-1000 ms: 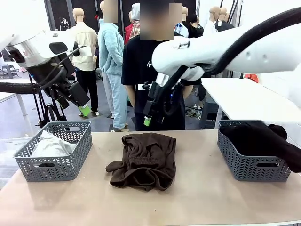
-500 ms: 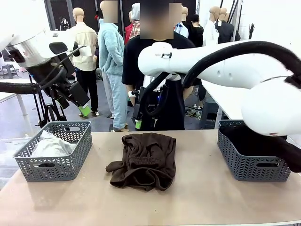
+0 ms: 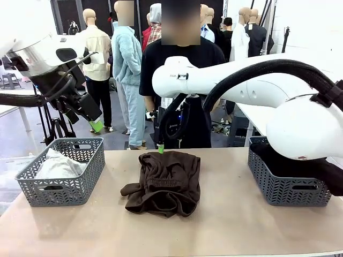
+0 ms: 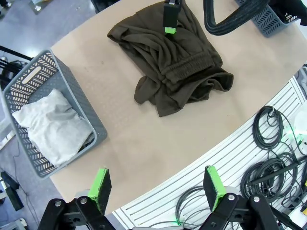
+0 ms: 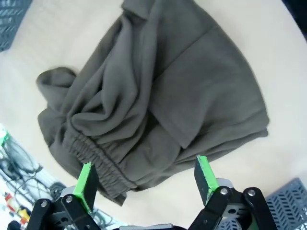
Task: Sort the tops and bottoms.
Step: Lift clothes from the center of the table with your right hand.
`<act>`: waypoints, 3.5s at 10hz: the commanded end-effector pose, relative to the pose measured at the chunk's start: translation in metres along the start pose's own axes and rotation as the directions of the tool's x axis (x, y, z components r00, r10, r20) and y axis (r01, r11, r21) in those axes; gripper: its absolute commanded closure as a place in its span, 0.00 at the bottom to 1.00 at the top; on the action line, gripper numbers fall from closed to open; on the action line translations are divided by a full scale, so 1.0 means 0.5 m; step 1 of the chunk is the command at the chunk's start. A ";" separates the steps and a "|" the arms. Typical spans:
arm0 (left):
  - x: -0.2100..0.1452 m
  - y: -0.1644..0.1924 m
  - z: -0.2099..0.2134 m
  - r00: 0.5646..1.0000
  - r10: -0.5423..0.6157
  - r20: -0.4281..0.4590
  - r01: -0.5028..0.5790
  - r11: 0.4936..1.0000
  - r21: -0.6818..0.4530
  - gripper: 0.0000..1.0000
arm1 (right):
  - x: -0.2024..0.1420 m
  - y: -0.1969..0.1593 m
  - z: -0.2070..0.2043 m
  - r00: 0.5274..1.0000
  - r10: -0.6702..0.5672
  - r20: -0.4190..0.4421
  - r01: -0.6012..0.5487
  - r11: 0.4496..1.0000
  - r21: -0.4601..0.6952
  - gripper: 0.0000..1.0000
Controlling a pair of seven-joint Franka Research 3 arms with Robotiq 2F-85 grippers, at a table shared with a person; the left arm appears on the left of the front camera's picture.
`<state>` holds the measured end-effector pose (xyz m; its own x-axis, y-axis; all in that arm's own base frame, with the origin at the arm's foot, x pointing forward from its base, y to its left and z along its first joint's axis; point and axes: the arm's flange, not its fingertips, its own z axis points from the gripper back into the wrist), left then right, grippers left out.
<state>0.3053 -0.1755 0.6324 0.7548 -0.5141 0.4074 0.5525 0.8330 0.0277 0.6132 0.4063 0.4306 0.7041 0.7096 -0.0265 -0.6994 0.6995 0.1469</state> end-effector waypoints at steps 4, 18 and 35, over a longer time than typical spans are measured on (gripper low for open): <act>-0.002 0.005 -0.002 1.000 -0.003 0.009 0.002 1.000 0.016 0.00 | -0.023 -0.003 -0.072 0.995 -0.087 0.050 0.091 0.993 -0.081 0.00; -0.002 0.005 -0.002 1.000 -0.003 0.009 0.002 1.000 0.016 0.00 | 0.014 -0.055 -0.188 0.985 -0.143 0.091 0.156 0.977 -0.148 0.00; -0.002 0.005 -0.002 1.000 -0.003 0.009 0.002 1.000 0.016 0.00 | -0.010 -0.010 -0.061 0.984 -0.158 0.088 0.159 0.987 -0.007 1.00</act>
<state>0.3053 -0.1755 0.6324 0.7548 -0.5140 0.4075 0.5524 0.8331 0.0277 0.6199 0.4045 0.3678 0.8085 0.5870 0.0428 -0.5881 0.8029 0.0975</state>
